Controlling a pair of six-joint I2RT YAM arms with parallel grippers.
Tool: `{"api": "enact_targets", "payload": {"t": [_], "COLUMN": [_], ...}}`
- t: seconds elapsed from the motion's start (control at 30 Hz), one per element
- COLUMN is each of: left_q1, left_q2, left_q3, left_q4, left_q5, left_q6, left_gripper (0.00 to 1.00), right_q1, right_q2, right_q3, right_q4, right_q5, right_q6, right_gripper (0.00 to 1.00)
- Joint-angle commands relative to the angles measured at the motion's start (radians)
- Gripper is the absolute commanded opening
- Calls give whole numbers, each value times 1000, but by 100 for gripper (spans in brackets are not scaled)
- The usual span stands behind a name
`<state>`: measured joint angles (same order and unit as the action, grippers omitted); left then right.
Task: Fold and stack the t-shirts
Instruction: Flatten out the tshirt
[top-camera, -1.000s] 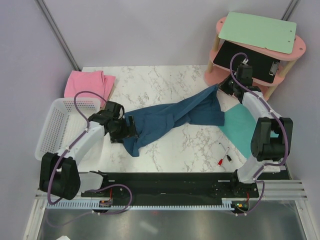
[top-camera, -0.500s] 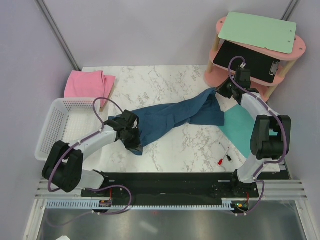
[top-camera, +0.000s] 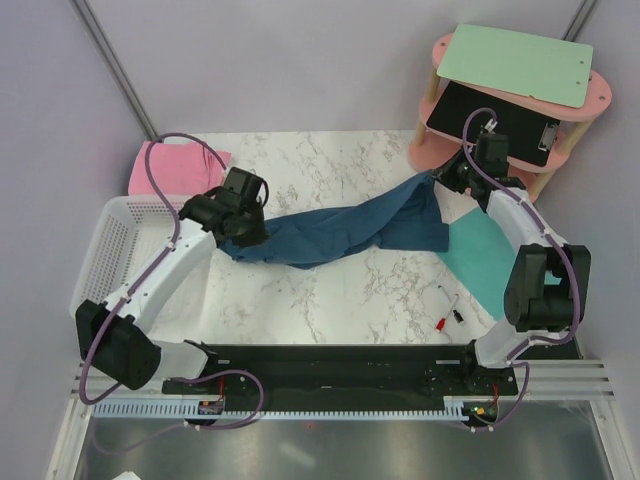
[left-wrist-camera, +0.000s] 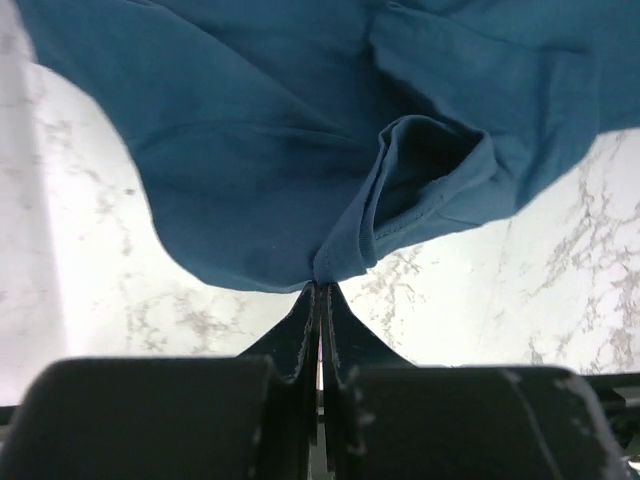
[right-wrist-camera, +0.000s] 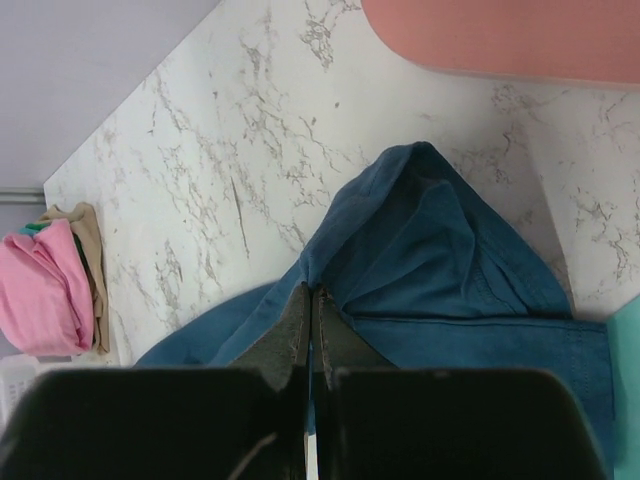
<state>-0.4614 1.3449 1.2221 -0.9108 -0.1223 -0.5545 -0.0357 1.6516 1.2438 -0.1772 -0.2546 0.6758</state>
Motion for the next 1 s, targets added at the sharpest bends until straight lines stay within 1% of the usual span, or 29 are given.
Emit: {"api": "enact_targets", "payload": {"t": [0.0,0.2,0.3,0.37,0.5,0.57,0.6,0.63,0.7,0.8,0.97], "left_q1": [53,148,152,153,150,150,152,150,150,152,152], "left_q2": [-24,-36,-68,-99,-187,-254,-277,-330,-380,-421,-403], "left_q3": [69,143,223,247,189,119,78,62,47,92,217], "left_q4": [-141,-148,-146,-129,-128,-131,-132,-131,-134,-138,-160], "left_q5": [-115,-131,-129,-82,-22,10,18,18,4,-7,-10], "left_q6": [96,125,142,154,145,142,139,134,125,133,171], "left_gripper": [2,2,2,2,2,2,2,2,2,2,2], "right_q1": [-3,-4,-6,-6,-6,-9,-10,-12,-12,-12,-12], "right_q2": [-53,-94,-134,-160,-261,-303,-349,-369,-416,-452,-483], "right_q3": [13,17,17,2,-62,-118,-135,-158,-167,-155,-96], "right_q4": [-2,-10,-13,-16,-25,-30,-36,-36,-44,-50,-59], "right_q5": [-20,-25,-37,-47,-48,-48,-45,-44,-40,-51,-104], "right_q6": [-12,-12,-13,-13,-16,-21,-22,-24,-36,-41,-41], "right_gripper": [0,0,0,0,0,0,0,0,0,0,0]}}
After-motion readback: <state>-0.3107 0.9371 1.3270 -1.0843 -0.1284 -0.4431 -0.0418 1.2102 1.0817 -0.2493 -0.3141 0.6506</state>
